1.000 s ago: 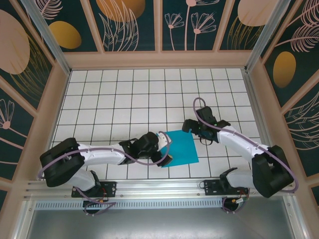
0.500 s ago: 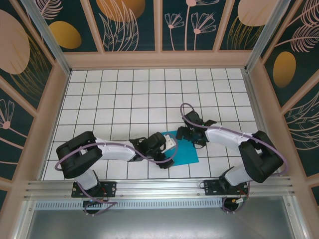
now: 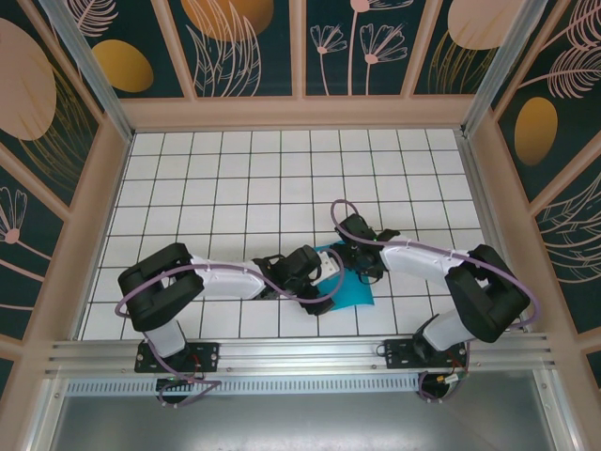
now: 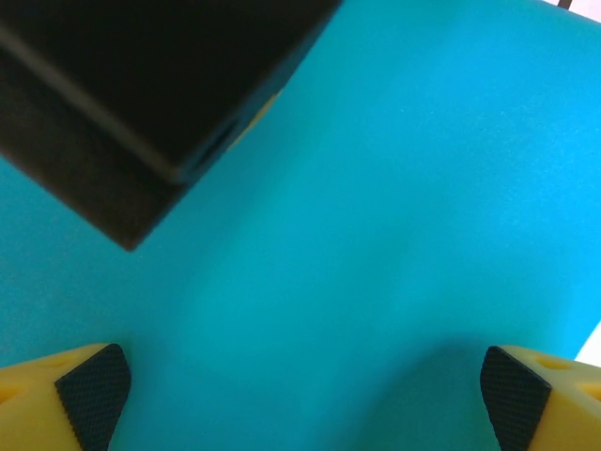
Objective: Fold a paper plane with a square sheet of paper (fold left side to right side)
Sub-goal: Pick up the square sheet of paper from the bottom-center of the table.
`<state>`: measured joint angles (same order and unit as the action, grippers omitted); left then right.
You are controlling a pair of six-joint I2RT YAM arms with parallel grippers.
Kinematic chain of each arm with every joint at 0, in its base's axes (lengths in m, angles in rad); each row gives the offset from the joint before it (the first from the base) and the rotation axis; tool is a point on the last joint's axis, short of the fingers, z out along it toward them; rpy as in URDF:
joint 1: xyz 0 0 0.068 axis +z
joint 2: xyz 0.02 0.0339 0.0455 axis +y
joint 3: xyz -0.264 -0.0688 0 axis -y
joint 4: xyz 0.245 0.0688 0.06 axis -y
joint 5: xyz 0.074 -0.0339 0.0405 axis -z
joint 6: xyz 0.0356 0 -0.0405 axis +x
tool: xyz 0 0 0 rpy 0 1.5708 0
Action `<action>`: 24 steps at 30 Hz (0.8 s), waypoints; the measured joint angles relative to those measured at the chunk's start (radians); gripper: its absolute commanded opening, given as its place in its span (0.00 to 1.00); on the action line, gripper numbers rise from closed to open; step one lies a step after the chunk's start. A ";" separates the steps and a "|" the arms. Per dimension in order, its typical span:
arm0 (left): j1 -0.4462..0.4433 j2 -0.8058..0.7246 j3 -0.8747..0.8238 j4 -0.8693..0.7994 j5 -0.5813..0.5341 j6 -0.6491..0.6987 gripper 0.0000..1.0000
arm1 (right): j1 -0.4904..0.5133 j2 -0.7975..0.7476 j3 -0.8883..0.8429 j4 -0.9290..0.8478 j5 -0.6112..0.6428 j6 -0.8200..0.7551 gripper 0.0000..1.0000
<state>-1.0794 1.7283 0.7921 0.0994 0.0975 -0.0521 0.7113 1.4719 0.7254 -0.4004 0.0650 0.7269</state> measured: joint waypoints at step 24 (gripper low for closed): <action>0.078 -0.206 -0.107 0.019 0.014 -0.044 0.98 | -0.144 -0.144 -0.153 0.204 -0.356 -0.067 0.30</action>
<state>-1.0016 1.5219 0.6849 0.1181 0.1116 -0.0959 0.5674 1.3277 0.5724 -0.1963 -0.2913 0.6598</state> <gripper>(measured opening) 0.985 0.306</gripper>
